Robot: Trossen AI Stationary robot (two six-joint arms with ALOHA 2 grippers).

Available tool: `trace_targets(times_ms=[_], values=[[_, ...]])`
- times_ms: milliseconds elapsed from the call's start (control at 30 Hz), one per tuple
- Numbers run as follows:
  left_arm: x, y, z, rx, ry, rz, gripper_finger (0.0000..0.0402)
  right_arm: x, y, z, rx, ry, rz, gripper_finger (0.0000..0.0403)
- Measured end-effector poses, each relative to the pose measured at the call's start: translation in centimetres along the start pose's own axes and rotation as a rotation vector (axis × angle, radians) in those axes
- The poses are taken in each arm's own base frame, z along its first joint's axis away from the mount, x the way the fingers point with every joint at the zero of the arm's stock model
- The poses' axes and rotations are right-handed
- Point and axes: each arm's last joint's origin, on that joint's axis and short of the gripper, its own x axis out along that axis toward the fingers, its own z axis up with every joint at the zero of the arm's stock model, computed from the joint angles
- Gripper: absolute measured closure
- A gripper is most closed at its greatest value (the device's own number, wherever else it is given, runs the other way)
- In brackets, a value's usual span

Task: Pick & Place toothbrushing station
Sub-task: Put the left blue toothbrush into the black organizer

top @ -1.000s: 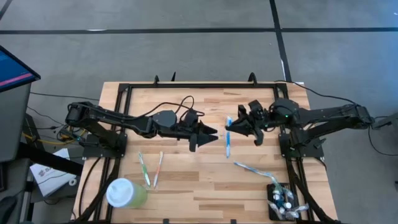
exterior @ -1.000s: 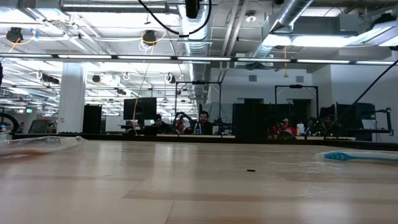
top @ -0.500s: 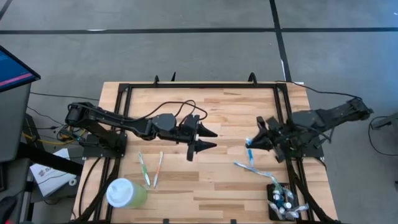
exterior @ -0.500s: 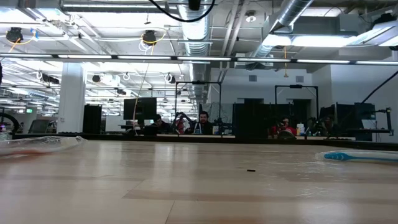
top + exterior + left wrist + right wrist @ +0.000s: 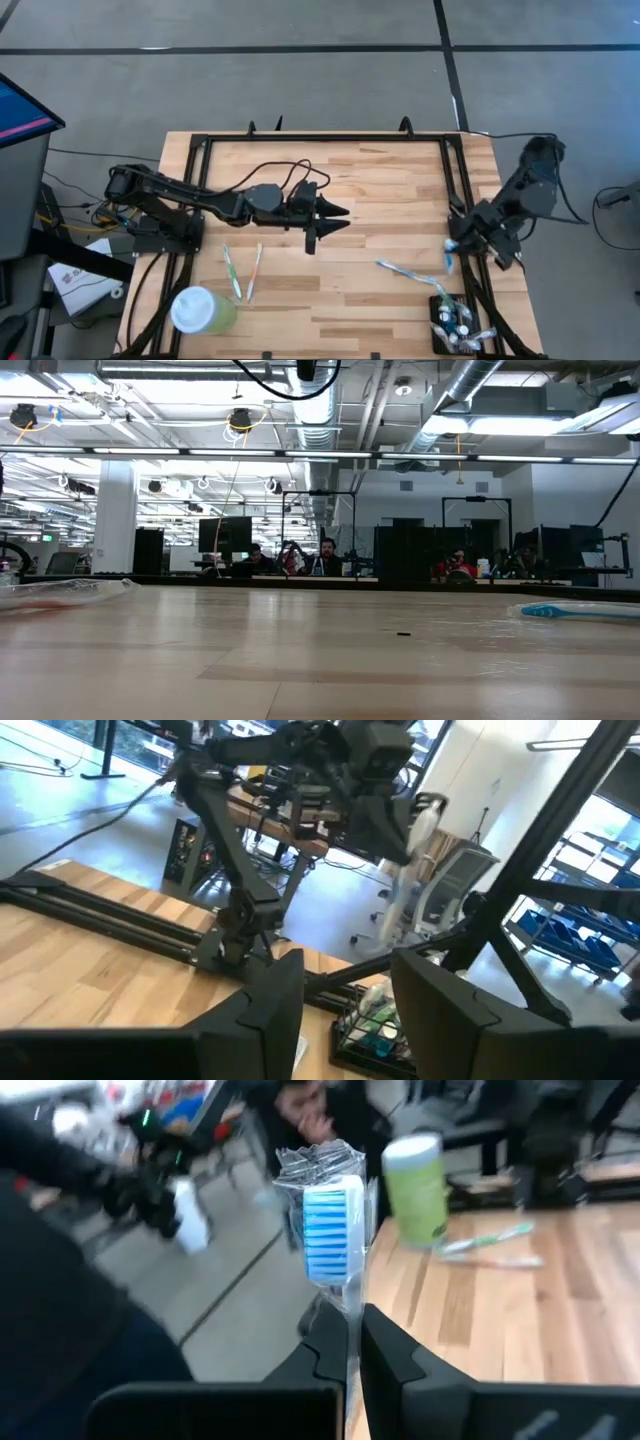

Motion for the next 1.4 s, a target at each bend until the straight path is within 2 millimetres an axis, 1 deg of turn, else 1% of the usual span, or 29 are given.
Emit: trace_targets(times_ms=[100,233,433,567,900,1200,1400], values=[[-0.1,-0.4,-0.2,0.0,-0.002,0.005,0.0261,-0.2,0.4,-0.9,-0.04,0.054,0.038,0.0403],[-0.2,-0.8,-0.4,0.0,-0.01,0.023,0.0267,-0.3,0.8,-2.2,-0.056,0.065,0.086,0.0403],[-0.2,-0.9,-0.4,-0.026,-0.012,0.025,0.0275,0.3,1.4,-4.6,-0.085,0.063,0.111,0.0403],[-0.2,-0.9,-0.4,-0.028,-0.013,0.027,0.0278,0.3,1.7,-6.2,-0.077,0.08,0.176,0.0403],[-0.2,-0.9,-0.4,-0.031,-0.013,0.027,0.028,-0.8,1.3,-7.9,-0.069,0.04,0.225,0.0401],[-0.2,-0.9,-0.4,-0.055,-0.013,0.026,0.028,0.0,1.5,-10.9,-0.094,-0.014,0.233,0.04],[-0.2,-0.9,-0.4,-0.057,-0.013,0.026,0.028,0.1,1.6,-11.0,-0.088,-0.02,0.235,0.0399]])
